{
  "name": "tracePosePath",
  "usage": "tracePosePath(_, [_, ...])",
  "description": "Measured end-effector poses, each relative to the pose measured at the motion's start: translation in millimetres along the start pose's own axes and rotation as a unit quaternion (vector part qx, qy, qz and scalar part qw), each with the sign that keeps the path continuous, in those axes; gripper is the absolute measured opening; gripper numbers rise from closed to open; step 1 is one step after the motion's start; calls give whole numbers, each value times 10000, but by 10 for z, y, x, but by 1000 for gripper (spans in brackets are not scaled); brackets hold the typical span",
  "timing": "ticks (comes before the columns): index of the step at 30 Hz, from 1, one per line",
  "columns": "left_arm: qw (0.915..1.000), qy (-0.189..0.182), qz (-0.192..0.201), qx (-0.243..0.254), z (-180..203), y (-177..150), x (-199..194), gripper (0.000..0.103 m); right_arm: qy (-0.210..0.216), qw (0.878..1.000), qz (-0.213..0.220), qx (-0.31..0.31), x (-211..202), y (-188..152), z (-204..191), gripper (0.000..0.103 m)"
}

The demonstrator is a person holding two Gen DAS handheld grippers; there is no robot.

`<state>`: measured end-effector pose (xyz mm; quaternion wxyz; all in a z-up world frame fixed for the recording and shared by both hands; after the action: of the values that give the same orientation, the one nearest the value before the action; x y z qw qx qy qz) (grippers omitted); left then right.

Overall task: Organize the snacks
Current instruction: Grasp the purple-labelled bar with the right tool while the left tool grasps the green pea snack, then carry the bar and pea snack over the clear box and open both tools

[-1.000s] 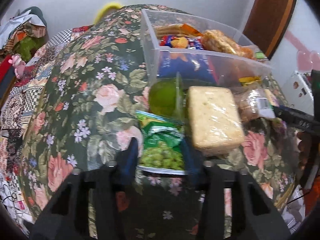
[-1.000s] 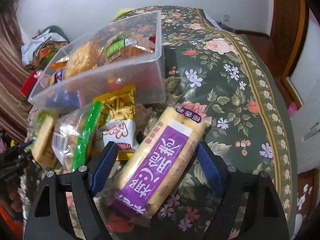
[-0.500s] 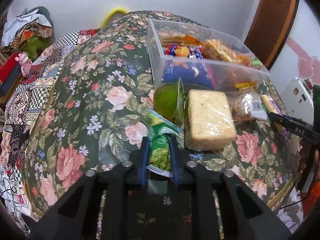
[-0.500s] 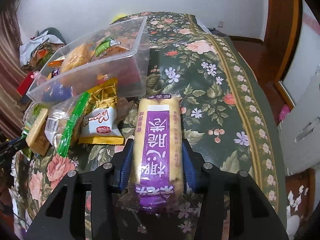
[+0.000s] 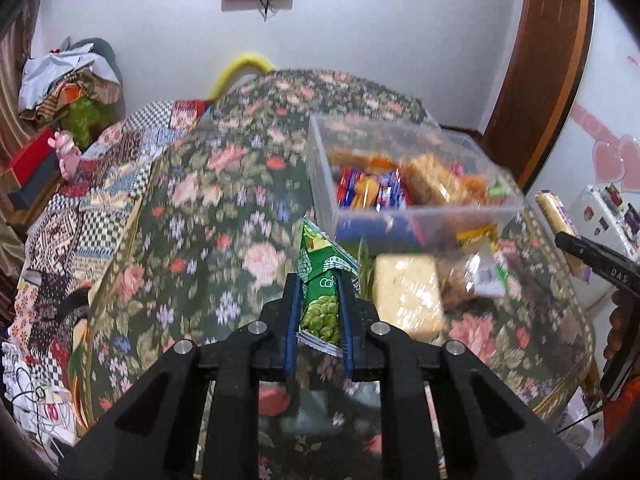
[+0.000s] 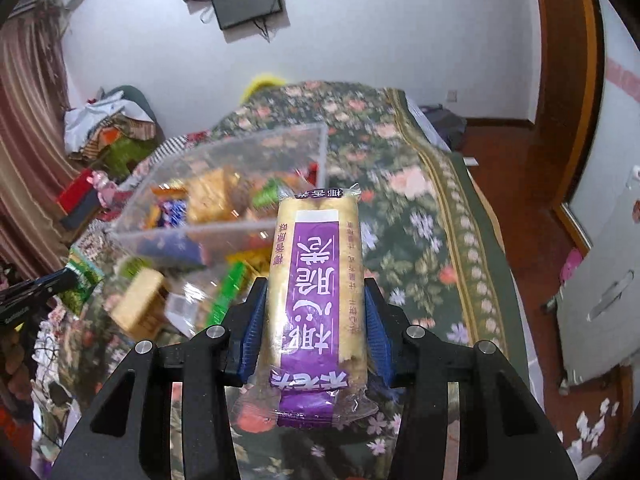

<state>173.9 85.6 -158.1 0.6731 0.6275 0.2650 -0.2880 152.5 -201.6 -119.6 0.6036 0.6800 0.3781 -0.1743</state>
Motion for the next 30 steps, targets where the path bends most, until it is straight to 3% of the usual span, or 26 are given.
tracePosePath(5, [9994, -70, 352, 3, 74, 270, -100, 17, 148, 9996, 243, -66, 3, 212, -93, 42])
tracePosePath(12, [9983, -161, 552, -40, 166, 565, -41, 17, 336, 9980, 486, -242, 92, 469, -274, 42])
tracePosePath(23, [9987, -166, 449, -161, 224, 895, 407, 17, 557, 9966, 493, -365, 482, 765, -465, 42])
tracePosePath(30, [9996, -37, 216, -183, 231, 944, 759, 17, 544, 9970, 255, -493, 847, 858, -543, 42])
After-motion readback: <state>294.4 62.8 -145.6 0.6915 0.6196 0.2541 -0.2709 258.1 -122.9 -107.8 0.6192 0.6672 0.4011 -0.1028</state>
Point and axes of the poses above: each gripper's, at about its wrist camera, not at the fingertips, and x roughly the way its jaws point, z to its right, y to its top, the point moved 3 cm from there along x, roughly the way its jaws point, and after that the axes turned 1 degree about y, right-handed, at the moved point
